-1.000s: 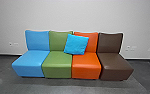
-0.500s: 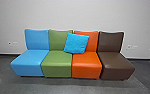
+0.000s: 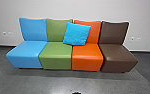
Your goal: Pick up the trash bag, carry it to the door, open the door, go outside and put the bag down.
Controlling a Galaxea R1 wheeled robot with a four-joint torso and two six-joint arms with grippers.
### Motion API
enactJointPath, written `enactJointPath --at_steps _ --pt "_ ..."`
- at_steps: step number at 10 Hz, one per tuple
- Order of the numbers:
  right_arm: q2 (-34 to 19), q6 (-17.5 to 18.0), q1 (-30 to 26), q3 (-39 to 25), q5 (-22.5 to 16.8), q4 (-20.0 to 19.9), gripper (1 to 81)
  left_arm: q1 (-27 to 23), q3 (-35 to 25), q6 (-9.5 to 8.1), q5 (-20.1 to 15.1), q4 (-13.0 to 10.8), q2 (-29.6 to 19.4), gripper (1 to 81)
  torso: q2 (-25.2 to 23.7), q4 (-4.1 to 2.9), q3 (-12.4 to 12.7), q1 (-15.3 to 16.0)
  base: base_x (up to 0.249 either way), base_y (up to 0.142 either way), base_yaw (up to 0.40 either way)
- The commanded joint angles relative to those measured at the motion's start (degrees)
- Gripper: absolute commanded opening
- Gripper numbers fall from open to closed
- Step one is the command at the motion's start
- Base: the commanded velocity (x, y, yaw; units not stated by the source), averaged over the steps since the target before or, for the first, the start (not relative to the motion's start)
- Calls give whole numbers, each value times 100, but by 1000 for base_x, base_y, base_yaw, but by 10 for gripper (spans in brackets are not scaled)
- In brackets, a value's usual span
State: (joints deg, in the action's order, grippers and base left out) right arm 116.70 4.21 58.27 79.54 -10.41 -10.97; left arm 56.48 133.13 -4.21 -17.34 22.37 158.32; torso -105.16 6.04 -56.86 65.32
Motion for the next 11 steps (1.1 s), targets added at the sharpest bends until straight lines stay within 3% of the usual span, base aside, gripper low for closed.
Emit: enactJointPath --at_steps 1,4,7,8,10,11 --pt "-320 19 -460 -177 -321 -142 811 -659 -156 7 -420 171 -116 811 -540 0 31 347 0 0 0" --pt "-390 10 -478 -177 -523 -221 811 -879 -86 -36 -393 162 -2 811 -1054 0 -159 671 0 0 0" --pt "-408 10 -496 -177 -523 -221 811 -1011 107 -98 -393 180 42 811 -1707 0 -172 1075 0 0 0" --pt "-408 10 -496 -186 -523 -221 811 -1020 178 -98 -393 215 42 811 -1371 0 -172 853 0 0 0" --pt "-408 10 -496 -186 -523 -221 811 -1020 204 -98 -385 233 60 811 -1615 0 -172 1003 0 0 0" --pt "-399 10 -496 -186 -523 -221 811 -1046 204 -98 -385 233 69 811 -2230 0 -172 1399 0 0 0"
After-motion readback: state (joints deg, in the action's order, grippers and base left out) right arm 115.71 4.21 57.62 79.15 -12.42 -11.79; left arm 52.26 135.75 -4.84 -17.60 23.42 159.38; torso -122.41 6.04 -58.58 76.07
